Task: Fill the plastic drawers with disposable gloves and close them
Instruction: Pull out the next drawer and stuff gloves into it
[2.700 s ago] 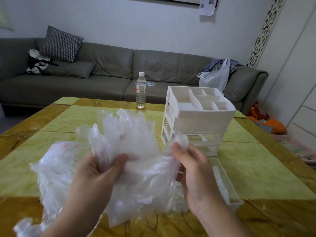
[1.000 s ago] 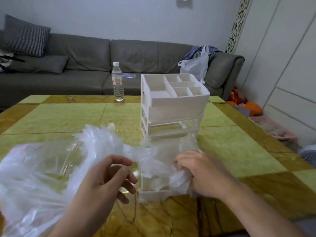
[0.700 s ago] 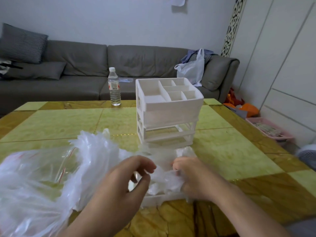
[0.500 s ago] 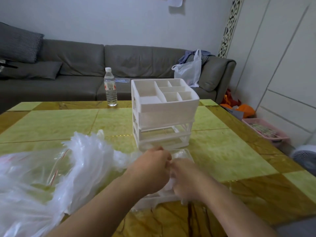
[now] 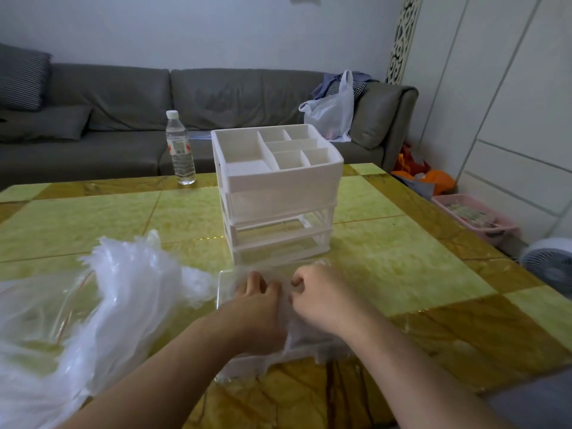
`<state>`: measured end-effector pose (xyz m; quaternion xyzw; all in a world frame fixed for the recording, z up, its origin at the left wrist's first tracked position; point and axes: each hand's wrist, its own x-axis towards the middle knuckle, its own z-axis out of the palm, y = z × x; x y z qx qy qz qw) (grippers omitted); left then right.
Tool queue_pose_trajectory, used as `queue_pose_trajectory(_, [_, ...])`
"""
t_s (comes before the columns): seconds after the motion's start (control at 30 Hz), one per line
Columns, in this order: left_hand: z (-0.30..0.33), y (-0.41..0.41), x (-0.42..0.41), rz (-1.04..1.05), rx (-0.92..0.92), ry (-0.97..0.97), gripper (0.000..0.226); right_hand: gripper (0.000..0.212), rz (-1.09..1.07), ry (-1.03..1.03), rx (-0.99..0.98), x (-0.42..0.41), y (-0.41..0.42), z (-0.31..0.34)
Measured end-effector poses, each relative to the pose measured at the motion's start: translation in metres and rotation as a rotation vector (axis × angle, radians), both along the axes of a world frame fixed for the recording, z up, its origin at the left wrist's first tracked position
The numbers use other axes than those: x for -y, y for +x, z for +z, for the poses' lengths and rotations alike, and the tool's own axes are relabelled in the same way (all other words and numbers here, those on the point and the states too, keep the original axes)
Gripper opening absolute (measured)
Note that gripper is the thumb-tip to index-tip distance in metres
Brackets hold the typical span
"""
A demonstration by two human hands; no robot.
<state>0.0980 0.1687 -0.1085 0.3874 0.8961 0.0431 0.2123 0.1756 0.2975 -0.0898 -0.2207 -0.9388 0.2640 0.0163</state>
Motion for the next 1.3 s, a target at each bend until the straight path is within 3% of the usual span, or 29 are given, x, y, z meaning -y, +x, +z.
queue_pose_trajectory(0.13, [-0.001, -0.003, 0.007, 0.001, -0.048, 0.070, 0.063, 0.058, 0.078, 0.076, 0.241, 0.009, 0.000, -0.008])
queue_pose_trajectory(0.23, [0.006, 0.007, 0.016, 0.028, -0.142, 0.368, 0.038, 0.076, 0.058, 0.060, 0.297, 0.011, -0.004, -0.013])
queue_pose_trajectory(0.33, [0.013, 0.029, 0.028, -0.014, -0.084, 0.540, 0.012, 0.081, 0.061, 0.080, 0.366, 0.013, -0.009, -0.016])
queue_pose_trajectory(0.47, [0.010, 0.034, 0.043, -0.005, -0.050, 0.329, 0.019, 0.094, 0.043, 0.037, 0.323, 0.011, -0.006, -0.017])
queue_pose_trajectory(0.6, [0.020, 0.031, 0.033, 0.040, -0.003, 0.199, 0.041, 0.104, 0.038, 0.008, 0.294, 0.011, -0.003, -0.012])
queue_pose_trajectory(0.7, [0.026, 0.030, 0.014, -0.004, -0.137, 0.202, 0.056, 0.110, 0.046, 0.034, 0.336, 0.014, -0.013, -0.015])
queue_pose_trajectory(0.83, [0.022, 0.019, -0.007, 0.052, -0.167, 0.308, 0.036, 0.097, 0.117, 0.062, 0.411, 0.010, -0.013, -0.010])
queue_pose_trajectory(1.03, [-0.013, -0.004, -0.017, 0.290, -0.020, 0.212, 0.041, 0.090, 0.097, 0.013, 0.327, 0.014, -0.009, -0.014])
queue_pose_trajectory(1.2, [-0.021, 0.003, -0.023, 0.404, -0.141, 0.213, 0.046, 0.122, 0.016, -0.004, 0.306, 0.012, -0.007, -0.011])
queue_pose_trajectory(1.3, [-0.023, 0.000, -0.023, 0.394, -0.219, 0.159, 0.047, 0.123, -0.008, -0.014, 0.336, 0.013, -0.007, -0.011])
